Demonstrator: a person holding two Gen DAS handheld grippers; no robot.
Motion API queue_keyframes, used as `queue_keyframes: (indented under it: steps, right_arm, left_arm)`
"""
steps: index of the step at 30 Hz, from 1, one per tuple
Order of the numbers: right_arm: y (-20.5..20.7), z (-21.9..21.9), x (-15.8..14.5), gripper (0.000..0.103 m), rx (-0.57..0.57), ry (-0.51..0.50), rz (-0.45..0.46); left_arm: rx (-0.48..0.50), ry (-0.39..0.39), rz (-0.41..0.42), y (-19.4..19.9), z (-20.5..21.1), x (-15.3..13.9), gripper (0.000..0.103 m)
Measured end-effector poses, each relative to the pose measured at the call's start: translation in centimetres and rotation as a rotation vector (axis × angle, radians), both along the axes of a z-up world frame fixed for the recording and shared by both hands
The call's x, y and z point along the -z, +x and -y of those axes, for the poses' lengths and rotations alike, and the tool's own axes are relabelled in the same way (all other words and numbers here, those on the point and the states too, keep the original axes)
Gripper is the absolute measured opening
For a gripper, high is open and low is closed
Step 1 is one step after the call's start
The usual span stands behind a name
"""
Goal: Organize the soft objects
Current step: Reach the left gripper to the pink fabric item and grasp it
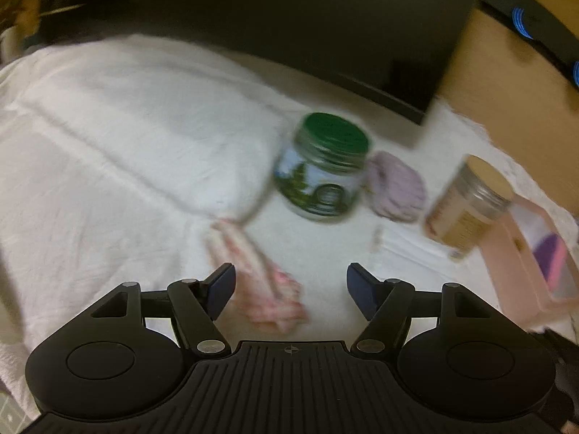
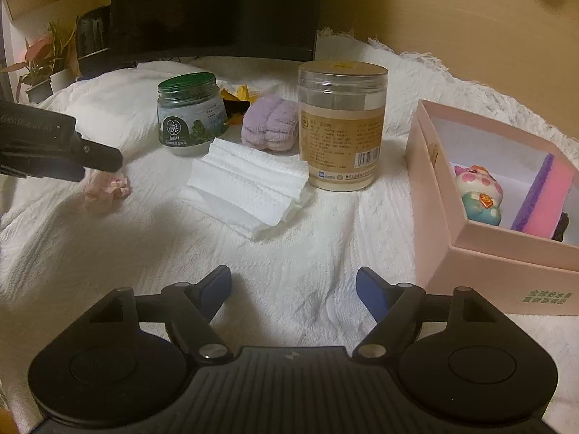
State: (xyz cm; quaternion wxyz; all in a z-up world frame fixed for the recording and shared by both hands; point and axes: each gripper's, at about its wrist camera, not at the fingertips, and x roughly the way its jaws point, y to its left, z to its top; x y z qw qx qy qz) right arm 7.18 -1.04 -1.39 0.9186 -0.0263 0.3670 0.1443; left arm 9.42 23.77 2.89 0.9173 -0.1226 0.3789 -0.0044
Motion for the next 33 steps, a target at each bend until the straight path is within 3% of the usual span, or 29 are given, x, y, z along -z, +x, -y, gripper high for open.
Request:
queue_keyframes:
  steps: [4,8,14,16,21,23,24,29,31,33]
  right_arm:
    - [0.0,0.1,0.1,0.08,-0.006,0.008,-0.001]
    - [0.0,0.1,0.1,0.08,-0.012,0.006,-0.002]
    - [-0.1,0.1,0.1,0.083,-0.022,0.006,-0.005]
    - [-0.1,0.1,0.1,0.083,-0.024,0.007,-0.006]
    - [-0.2,0.2,0.1,0.084,-0.034,0.006,-0.011]
    - [0.0,0.1,0.0,0.086,-0.053,-0.004,-0.018]
    - [0.1,0.1,0.0,0.086,-0.064,-0.008,-0.023]
    - [0.8,-0.1,-0.3,0.085,-0.084,-0.024,-0.064]
    - [1.4,-0.6,-1.0,0.081,-0.096,-0.028,-0.086]
    - [1.8,-1.1,-2.1,0.08,-0.107,-0.012,-0.052]
  left_arm:
    - [-0.023,0.016,-0.054,1.7,-0.1,0.9,0.072]
    - [0.021,0.021,-0.05,2.5,0.9,1.0,0.064]
    - [0.054,0.085,-0.086,3.6,2.1,1.7,0.063]
    - [0.046,0.079,-0.081,3.3,1.5,1.9,0.055]
    - [0.081,0.054,-0.067,3.4,1.0,2.0,0.053]
    - [0.095,0.058,-0.064,3.5,0.9,2.0,0.039]
    - [0.102,0.058,-0.066,3.4,0.8,2.0,0.017]
    - [0.12,-0.005,-0.081,2.3,0.0,2.0,0.018]
    - [0.119,-0.022,-0.083,1.6,-0.3,1.9,0.018]
    - [0.117,-0.032,-0.082,0.9,-0.9,1.6,0.018]
